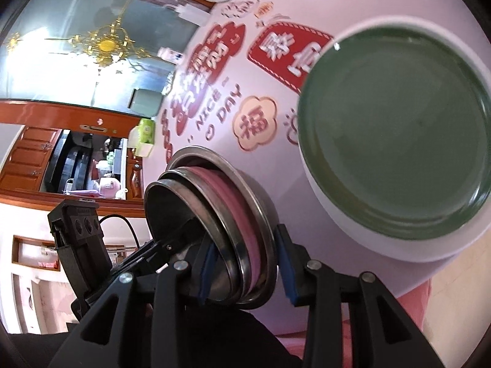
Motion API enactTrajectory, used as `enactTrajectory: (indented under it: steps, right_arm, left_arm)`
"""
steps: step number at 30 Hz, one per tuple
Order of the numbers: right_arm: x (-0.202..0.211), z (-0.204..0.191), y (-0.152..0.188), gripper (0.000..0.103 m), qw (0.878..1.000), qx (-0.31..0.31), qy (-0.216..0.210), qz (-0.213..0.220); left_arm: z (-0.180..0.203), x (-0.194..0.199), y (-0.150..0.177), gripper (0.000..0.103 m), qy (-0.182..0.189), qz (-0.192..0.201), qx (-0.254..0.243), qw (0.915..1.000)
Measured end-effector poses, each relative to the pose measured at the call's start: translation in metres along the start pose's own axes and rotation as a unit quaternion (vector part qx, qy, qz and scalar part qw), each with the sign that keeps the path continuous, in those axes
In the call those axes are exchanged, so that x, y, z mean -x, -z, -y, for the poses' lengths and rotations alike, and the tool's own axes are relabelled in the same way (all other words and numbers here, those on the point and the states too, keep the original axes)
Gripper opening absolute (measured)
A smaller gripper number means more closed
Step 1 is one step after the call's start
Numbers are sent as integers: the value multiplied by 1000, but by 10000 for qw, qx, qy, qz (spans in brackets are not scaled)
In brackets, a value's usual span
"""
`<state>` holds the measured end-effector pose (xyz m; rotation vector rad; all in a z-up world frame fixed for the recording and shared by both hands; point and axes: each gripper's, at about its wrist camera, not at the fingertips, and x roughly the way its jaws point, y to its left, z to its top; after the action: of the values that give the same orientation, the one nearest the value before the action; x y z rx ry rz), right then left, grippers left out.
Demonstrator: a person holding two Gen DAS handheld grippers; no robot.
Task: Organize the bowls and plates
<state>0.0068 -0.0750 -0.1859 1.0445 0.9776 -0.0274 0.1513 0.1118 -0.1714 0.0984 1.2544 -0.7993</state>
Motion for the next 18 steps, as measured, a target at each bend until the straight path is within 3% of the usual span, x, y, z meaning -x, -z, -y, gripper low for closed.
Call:
enactTrajectory:
  steps: [7, 18]
  right_arm:
    - [21, 3, -10, 36, 9997, 178, -30, 188]
    - [53, 35, -35, 36, 9998, 41, 117, 181]
  left_arm:
    - [23, 1, -10, 40, 48, 179, -86, 9998]
    - [68, -26, -28, 40, 133, 19, -115, 9998]
